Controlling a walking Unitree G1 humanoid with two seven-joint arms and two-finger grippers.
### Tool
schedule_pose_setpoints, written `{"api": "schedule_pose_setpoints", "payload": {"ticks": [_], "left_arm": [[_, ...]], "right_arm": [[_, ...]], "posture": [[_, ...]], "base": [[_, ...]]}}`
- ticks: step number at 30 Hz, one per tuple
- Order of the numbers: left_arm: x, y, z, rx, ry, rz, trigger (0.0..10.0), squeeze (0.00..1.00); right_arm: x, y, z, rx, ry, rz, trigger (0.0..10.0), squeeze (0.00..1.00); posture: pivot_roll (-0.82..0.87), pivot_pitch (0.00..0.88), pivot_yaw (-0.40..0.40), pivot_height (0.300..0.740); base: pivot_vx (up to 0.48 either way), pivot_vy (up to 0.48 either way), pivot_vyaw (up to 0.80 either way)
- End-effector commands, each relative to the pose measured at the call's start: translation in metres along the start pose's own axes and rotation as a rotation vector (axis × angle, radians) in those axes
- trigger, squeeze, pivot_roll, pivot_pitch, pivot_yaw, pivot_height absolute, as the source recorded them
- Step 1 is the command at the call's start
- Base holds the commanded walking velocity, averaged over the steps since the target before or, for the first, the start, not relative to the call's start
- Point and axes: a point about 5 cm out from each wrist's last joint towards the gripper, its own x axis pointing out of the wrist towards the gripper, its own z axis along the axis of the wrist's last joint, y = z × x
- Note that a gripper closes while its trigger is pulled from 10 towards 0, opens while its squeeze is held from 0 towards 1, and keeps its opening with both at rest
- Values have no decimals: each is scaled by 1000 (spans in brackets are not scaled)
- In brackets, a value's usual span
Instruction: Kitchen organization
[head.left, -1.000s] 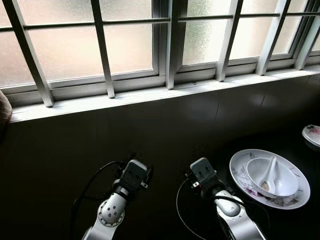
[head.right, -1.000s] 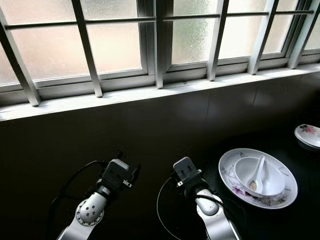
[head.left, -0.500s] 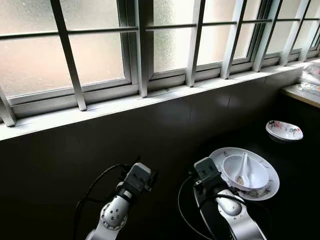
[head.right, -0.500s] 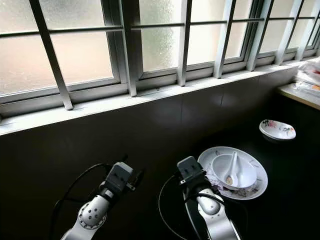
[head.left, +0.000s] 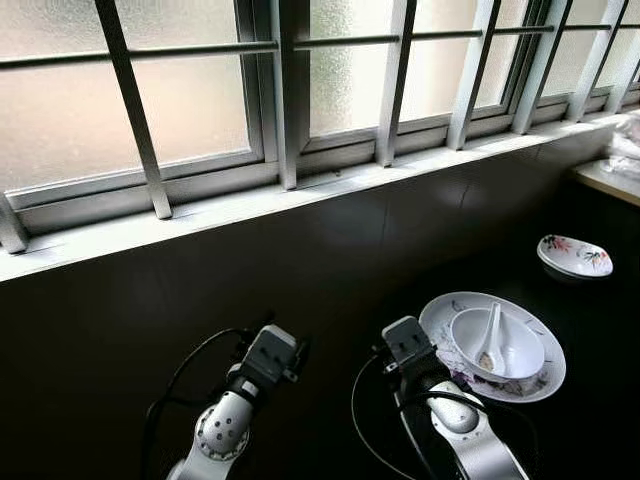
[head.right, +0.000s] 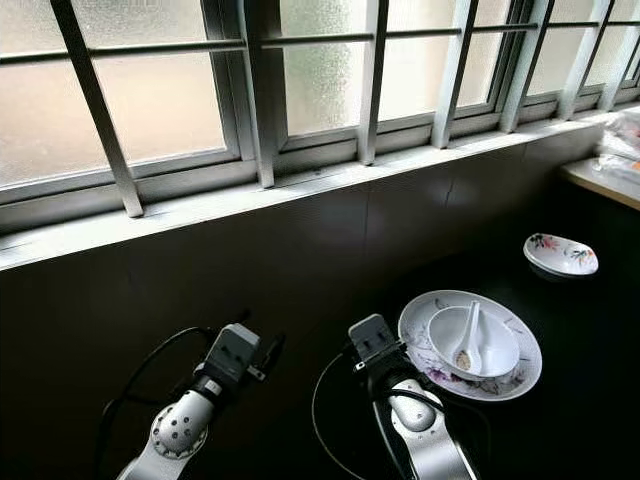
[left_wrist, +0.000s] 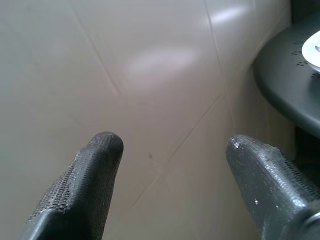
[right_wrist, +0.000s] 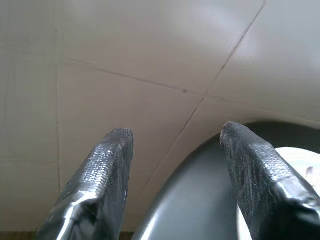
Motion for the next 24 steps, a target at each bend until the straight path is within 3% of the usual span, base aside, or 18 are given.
{"api": "schedule_pose_setpoints", "payload": {"ticks": [1, 6, 15, 19, 20, 21, 24], "left_arm": [[4, -1, 7, -1, -31, -2, 10000, 0], [4, -1, 7, 1, -29, -3, 10000, 0], [5, 0, 8, -5, -31, 4, 10000, 0], [5, -1, 8, -7, -31, 6, 10000, 0], [5, -1, 8, -8, -31, 6, 10000, 0], [5, -1, 8, -9, -31, 6, 10000, 0], [6, -1, 8, -9, -31, 5, 10000, 0]], "right_arm": [[0, -5, -1, 1, 8, -20, 10000, 0], [0, -6, 0, -7, 0, -18, 10000, 0], [0, -7, 1, -16, -4, -23, 10000, 0], [-1, -7, 6, -26, -47, -23, 10000, 0], [-2, -6, 16, -37, -126, -16, 10000, 0], [-2, -6, 18, -44, -138, -13, 10000, 0], [-1, -6, 14, -49, -109, -20, 10000, 0]], "posture": [[-11, 0, 0, 740], [-9, 0, -2, 740], [-11, 0, -7, 740], [-12, 0, -7, 740], [-12, 0, -7, 740], [-12, 0, -7, 740], [-14, 0, -8, 740]], "base": [[394, 0, -800], [318, 0, -800], [0, 0, 0], [0, 0, 0], [0, 0, 0], [0, 0, 0], [0, 0, 0]]}}
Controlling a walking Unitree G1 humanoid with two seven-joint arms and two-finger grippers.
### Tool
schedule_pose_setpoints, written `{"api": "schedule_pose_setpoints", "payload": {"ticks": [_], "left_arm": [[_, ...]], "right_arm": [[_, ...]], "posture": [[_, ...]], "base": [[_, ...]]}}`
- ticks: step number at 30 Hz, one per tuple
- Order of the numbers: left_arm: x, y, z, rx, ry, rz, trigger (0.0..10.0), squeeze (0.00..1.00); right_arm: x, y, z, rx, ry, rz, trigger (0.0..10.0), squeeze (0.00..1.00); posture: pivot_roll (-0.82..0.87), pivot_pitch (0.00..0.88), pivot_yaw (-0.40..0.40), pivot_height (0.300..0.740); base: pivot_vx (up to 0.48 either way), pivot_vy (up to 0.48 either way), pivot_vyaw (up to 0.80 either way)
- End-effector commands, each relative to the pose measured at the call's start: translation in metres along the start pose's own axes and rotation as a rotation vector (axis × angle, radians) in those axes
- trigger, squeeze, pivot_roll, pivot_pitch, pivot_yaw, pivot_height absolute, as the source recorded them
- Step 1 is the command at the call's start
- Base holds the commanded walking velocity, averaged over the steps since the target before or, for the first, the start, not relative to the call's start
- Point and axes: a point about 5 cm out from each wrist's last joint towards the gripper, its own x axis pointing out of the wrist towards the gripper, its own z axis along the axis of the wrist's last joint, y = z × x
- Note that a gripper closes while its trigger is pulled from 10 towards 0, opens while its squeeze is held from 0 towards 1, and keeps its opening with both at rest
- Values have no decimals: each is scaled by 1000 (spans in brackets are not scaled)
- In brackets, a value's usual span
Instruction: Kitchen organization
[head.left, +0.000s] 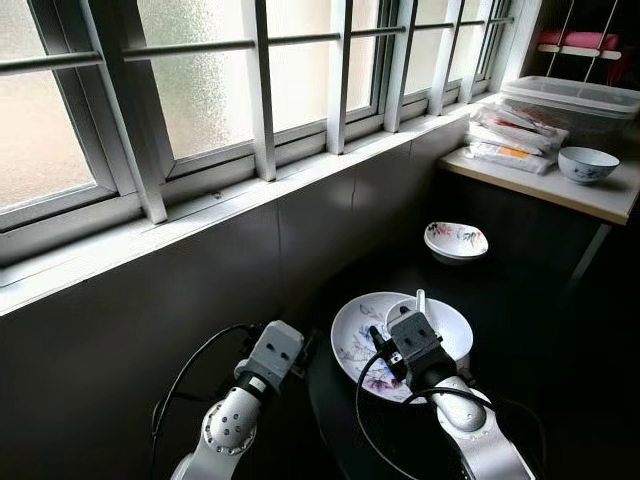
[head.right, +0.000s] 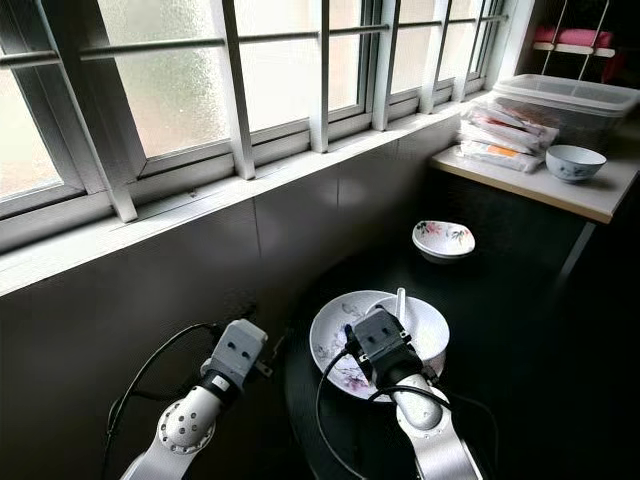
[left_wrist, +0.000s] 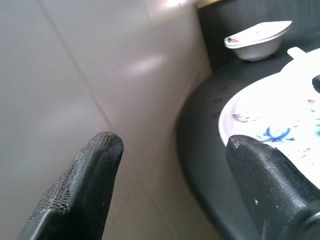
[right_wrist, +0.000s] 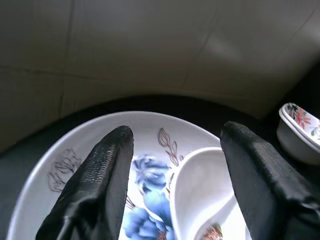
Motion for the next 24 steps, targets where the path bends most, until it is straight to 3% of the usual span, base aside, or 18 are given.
{"api": "schedule_pose_setpoints", "payload": {"ticks": [1, 13, 19, 22, 24], "left_arm": [[0, 1, 0, -4, 3, 3, 10000, 0], [0, 1, 0, -7, 3, 3, 10000, 0], [0, 1, 0, -6, 3, 4, 10000, 0], [0, 1, 0, -5, 4, 4, 10000, 0], [0, 1, 0, -4, 4, 4, 10000, 0]], "right_arm": [[0, -8, 2, -9, -7, -50, 10000, 0], [4, -40, 13, 90, -64, -276, 10000, 0], [7, -58, 2, 177, 25, -362, 10000, 0], [12, -61, -8, 325, 129, -339, 10000, 0], [13, -62, -9, 348, 142, -330, 10000, 0]], "posture": [[-14, 0, -8, 740], [-14, 0, -9, 740], [-11, 0, -10, 740], [-12, 0, -10, 740], [-12, 0, -10, 740]], "base": [[0, 0, 0], [0, 0, 0], [0, 0, 0], [0, 0, 0], [0, 0, 0]]}}
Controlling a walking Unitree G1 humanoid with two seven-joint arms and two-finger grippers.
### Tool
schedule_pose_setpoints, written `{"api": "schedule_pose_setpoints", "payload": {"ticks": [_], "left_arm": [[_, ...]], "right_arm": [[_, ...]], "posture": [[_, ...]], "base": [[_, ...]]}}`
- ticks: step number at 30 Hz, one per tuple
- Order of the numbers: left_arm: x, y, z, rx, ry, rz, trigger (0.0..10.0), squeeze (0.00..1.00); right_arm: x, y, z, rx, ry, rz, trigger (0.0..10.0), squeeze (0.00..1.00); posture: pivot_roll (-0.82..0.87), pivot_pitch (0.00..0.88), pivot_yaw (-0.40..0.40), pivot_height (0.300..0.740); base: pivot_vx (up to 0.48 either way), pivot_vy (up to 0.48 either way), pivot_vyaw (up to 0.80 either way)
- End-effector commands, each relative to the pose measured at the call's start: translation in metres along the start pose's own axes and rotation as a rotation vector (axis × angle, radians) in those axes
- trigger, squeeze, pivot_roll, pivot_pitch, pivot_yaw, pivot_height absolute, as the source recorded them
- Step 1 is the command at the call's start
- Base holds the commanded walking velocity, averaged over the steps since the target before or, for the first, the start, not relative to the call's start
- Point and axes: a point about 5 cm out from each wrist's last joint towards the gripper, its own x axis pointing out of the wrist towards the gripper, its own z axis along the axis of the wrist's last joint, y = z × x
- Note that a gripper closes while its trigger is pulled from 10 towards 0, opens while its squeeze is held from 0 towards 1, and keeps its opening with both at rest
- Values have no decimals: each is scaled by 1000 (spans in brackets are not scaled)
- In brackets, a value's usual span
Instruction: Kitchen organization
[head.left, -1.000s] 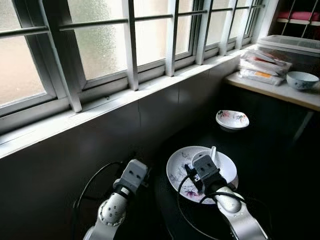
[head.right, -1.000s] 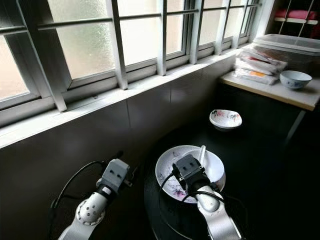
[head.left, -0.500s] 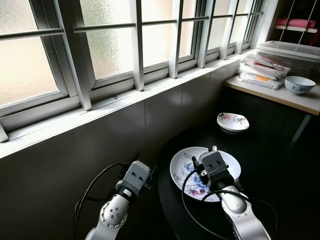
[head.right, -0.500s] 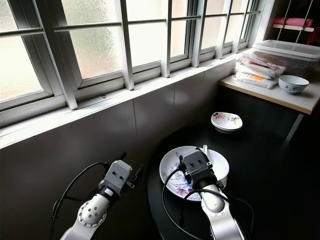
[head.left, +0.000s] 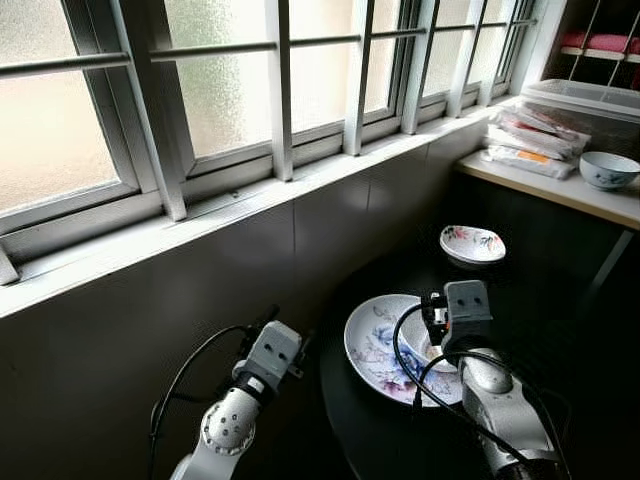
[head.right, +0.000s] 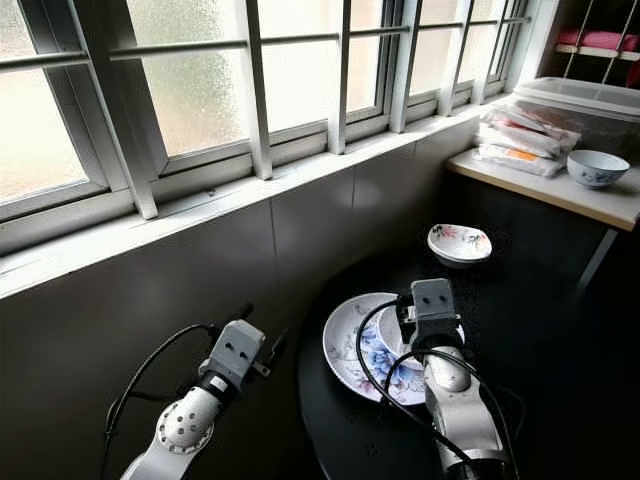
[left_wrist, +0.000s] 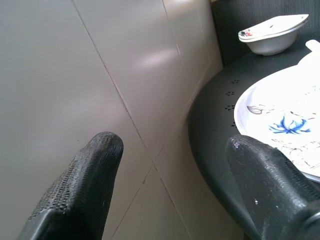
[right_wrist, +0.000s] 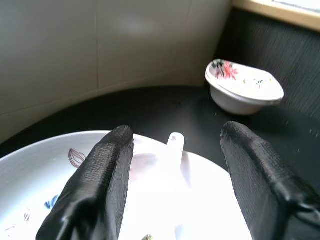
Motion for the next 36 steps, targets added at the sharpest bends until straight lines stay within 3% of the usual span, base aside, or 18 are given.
{"api": "schedule_pose_setpoints", "payload": {"ticks": [1, 10, 13, 16, 20, 22, 36], "left_arm": [[1, 1, 1, -3, 1, 2, 10000, 0], [2, 1, 1, -3, 1, 2, 10000, 0], [2, 1, 1, -3, 1, 2, 10000, 0], [1, 1, 1, -3, 3, 3, 10000, 0], [1, 1, 1, -2, 4, 1, 10000, 0], [1, 1, 0, -1, 5, -1, 10000, 0], [1, 2, -1, 2, 8, 0, 10000, 0]], "right_arm": [[6, 0, 1, 49, 41, 24, 10000, 0], [15, -19, 2, 76, 106, -43, 10000, 0], [15, -18, 1, 117, 130, -43, 10000, 0], [15, -19, -4, 235, 188, -50, 10000, 0], [16, -18, -6, 206, 209, -24, 10000, 0], [16, -10, -13, 188, 266, 48, 10000, 0], [17, -6, -26, 233, 369, 129, 10000, 0]], "posture": [[-12, 0, -9, 740], [-10, 0, -12, 740], [-10, 0, -12, 740], [-12, 0, -7, 740], [-15, 0, -5, 740], [-15, 0, -4, 740], [-8, 0, -5, 740]], "base": [[0, 0, 0], [0, 0, 0], [0, 0, 0], [0, 0, 0], [0, 0, 0], [0, 0, 0], [0, 0, 0]]}}
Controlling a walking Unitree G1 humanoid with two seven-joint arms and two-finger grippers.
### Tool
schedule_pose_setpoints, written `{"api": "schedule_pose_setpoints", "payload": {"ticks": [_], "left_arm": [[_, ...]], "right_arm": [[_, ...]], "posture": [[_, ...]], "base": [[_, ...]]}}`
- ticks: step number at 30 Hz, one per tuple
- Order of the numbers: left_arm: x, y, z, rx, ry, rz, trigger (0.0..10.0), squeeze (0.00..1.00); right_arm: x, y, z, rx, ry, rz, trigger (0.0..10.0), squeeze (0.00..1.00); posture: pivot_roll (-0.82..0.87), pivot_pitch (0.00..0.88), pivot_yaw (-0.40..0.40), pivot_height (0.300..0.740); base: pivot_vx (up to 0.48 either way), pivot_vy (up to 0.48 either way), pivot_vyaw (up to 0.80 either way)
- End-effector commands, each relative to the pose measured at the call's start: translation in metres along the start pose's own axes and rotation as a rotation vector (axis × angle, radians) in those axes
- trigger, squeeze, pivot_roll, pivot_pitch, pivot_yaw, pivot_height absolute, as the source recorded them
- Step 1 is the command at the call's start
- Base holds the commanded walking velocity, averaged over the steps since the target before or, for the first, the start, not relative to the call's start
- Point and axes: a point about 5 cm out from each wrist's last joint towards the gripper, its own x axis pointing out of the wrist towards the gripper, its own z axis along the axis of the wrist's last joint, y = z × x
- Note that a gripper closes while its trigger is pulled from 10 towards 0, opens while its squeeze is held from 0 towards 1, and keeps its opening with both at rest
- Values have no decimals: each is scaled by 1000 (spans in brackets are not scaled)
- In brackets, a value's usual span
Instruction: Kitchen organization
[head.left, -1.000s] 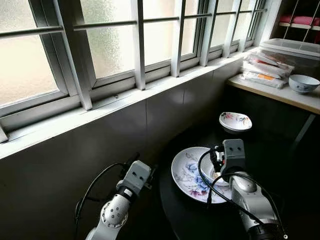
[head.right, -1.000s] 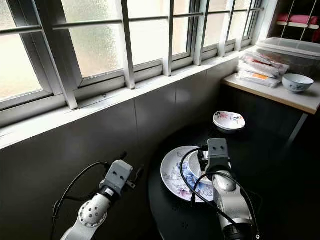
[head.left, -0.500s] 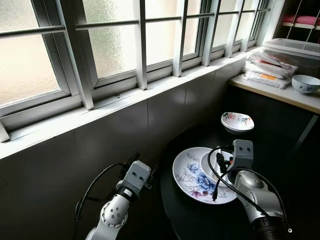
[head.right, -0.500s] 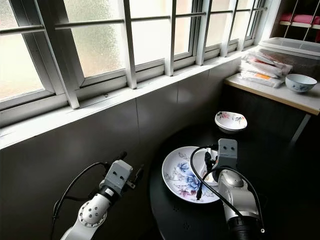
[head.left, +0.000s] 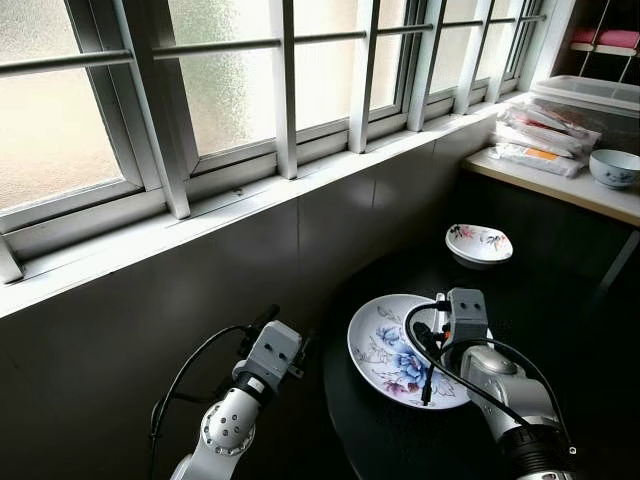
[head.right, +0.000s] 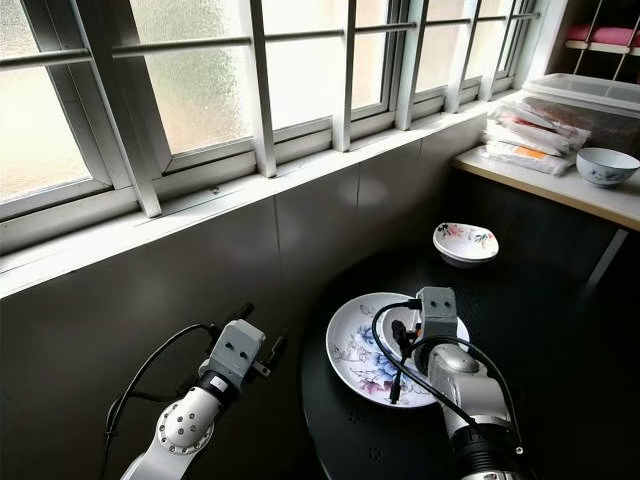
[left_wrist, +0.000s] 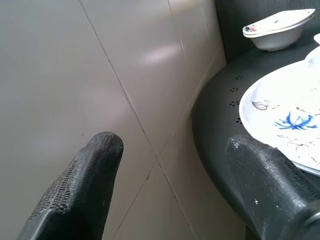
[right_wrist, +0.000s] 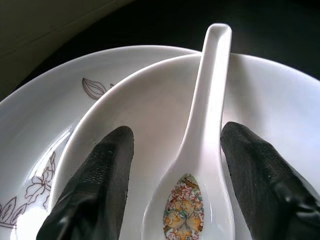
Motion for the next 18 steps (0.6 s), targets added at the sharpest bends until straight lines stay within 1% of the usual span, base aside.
{"api": "schedule_pose_setpoints", "payload": {"ticks": [1, 3, 5, 9, 13, 14, 15, 16, 17, 18], "left_arm": [[1, 1, -1, 1, 7, 2, 10000, 0], [1, 1, -1, 1, 8, 2, 10000, 0], [1, 1, -1, 1, 9, -1, 10000, 0], [1, 1, -2, 1, 11, -1, 10000, 0], [0, 1, -2, -2, 13, 0, 10000, 0], [0, 1, -3, -2, 14, 0, 10000, 0], [0, 0, -3, -2, 14, 0, 10000, 0], [0, 0, -3, -3, 14, 1, 10000, 0], [1, 0, -3, -3, 14, 1, 10000, 0], [1, 0, -3, -3, 14, 1, 10000, 0]], "right_arm": [[1, -1, -2, 32, 27, 8, 10000, 0], [1, -2, -3, 52, 36, 11, 10000, 0], [2, -4, -8, 108, 73, 3, 10000, 0], [2, -6, -10, 115, 86, -5, 10000, 0], [2, -5, -13, 113, 96, 4, 10000, 0], [2, -4, -12, 118, 93, 9, 8353, 0], [2, -4, -12, 121, 91, 12, 8353, 0], [2, -4, -12, 123, 92, 14, 4824, 0], [2, -4, -12, 126, 93, 14, 4235, 0], [2, -4, -12, 126, 93, 14, 4235, 0]], "posture": [[-8, 0, -5, 740], [-8, 0, -5, 740], [-10, 0, -3, 740], [-10, 0, -3, 740], [-10, 0, -4, 740], [-10, 0, -4, 740], [-10, 0, -4, 740], [-10, 0, -4, 740], [-9, 0, -5, 740], [-9, 0, -5, 740]], "base": [[0, 0, 0], [0, 0, 0], [0, 0, 0], [0, 0, 0], [0, 0, 0], [0, 0, 0], [0, 0, 0], [0, 0, 0], [0, 0, 0], [0, 0, 0]]}}
